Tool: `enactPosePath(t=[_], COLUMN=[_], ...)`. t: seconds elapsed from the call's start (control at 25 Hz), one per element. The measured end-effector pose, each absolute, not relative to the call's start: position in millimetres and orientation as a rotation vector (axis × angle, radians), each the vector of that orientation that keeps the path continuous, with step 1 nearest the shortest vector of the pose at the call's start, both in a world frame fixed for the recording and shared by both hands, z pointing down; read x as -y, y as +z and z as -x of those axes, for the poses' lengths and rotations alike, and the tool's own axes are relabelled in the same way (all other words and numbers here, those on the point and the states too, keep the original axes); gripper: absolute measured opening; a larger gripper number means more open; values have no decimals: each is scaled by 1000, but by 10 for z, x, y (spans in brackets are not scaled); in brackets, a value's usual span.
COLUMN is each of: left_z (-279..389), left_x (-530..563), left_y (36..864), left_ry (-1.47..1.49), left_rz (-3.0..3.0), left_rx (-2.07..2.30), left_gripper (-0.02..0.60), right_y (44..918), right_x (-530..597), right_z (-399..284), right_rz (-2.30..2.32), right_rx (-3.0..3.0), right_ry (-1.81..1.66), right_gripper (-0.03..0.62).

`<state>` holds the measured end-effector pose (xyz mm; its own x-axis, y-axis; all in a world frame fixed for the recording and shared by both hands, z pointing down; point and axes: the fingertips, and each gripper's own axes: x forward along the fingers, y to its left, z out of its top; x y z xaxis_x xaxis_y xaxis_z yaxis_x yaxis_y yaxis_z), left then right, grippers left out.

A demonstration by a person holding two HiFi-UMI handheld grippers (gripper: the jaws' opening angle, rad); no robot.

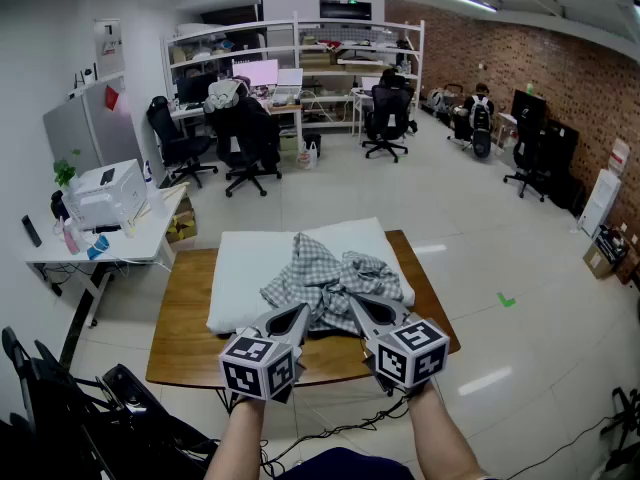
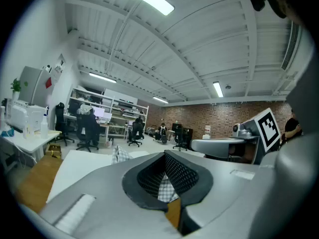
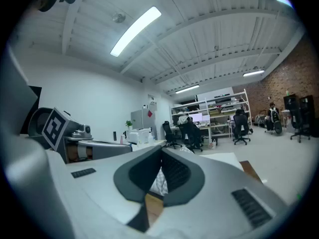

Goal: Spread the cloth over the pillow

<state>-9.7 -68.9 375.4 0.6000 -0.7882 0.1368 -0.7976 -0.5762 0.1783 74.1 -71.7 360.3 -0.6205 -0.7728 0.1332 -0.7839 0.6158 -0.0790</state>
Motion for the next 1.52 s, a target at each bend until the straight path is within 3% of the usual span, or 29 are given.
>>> enactPosePath(t=[0.68,1.12,1.32,1.52], left_z=[-14,155,176,158], left_x=[1228,1883,2184,2458], left_y=[3986,4627,4928,5160], left_ry=[161,305,370,425], left_rz=[-2551,-2494,-2479,-2456], left_rx=[1466,1440,1402,1378], left_gripper=[6,13,158,236], right_y=[3817,4087,4168,4223], right_x=[1044,1412,1550,1668], right_z=[-988,-844,-826,-871], right_rz=[-1292,-1336,-1367,-1409], right_rx=[2735,2668,2631,2586], right_ry=[194,260,277,291], right_gripper=[6,6,6,6])
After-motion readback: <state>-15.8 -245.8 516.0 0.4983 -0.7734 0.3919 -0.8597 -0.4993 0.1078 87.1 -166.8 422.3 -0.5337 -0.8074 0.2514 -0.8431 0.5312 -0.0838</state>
